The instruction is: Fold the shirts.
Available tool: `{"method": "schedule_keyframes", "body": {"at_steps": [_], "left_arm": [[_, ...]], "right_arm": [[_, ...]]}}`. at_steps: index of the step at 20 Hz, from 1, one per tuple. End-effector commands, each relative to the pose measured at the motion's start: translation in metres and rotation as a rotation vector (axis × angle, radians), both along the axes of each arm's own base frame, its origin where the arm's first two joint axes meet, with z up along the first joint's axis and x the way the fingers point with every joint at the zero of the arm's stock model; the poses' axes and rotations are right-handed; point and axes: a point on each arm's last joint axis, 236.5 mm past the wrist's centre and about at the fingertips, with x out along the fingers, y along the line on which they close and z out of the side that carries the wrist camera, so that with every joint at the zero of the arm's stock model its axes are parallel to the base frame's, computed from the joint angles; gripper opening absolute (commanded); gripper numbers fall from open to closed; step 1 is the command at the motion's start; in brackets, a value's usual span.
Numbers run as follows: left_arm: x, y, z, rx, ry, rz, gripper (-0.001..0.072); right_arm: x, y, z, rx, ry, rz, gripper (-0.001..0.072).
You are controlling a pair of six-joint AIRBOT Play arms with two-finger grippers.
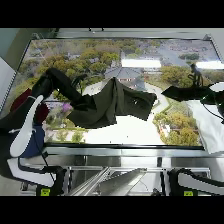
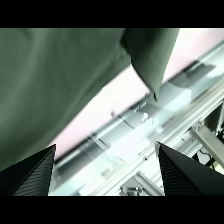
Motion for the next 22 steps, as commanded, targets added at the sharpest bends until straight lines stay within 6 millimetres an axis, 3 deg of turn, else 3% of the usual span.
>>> {"method": "schedule_keyframes", "body": {"at_steps": [1, 7, 9, 11, 14, 16, 19, 22], "left_arm": [[-0.045, -0.003, -0.028, 0.059, -0.010, 0.081, 0.0701], [-0.035, -0.011, -0.078, 0.124, -0.111, 0.256, 0.0701], [-0.027, -0.010, -0.090, 0.138, -0.122, 0.273, 0.0701], [-0.027, -0.003, -0.101, 0.174, -0.109, 0.248, 0.0701], [-0.028, 0.015, -0.096, 0.242, -0.079, 0.150, 0.0702], [-0.027, 0.017, -0.076, 0.230, -0.050, 0.121, 0.0701], [-0.052, 0.020, -0.050, 0.228, 0.007, 0.093, 0.0702], [-0.067, 0.024, -0.043, 0.221, -0.033, 0.156, 0.0701]], "right_arm": [[-0.046, 0.056, -0.024, 0.078, 0.131, 0.136, 0.0505], [-0.046, 0.151, -0.065, 0.038, 0.096, 0.208, 0.0506], [-0.050, 0.163, -0.082, 0.029, 0.126, 0.230, 0.0506], [-0.049, 0.161, -0.084, 0.033, 0.137, 0.237, 0.0506], [-0.048, 0.144, -0.047, 0.085, 0.129, 0.268, 0.0505], [-0.033, 0.104, -0.022, 0.045, 0.074, 0.222, 0.0505], [-0.018, 0.035, -0.016, -0.012, 0.071, 0.072, 0.0506], [-0.013, 0.002, -0.022, -0.007, 0.090, -0.004, 0.0506]]}}
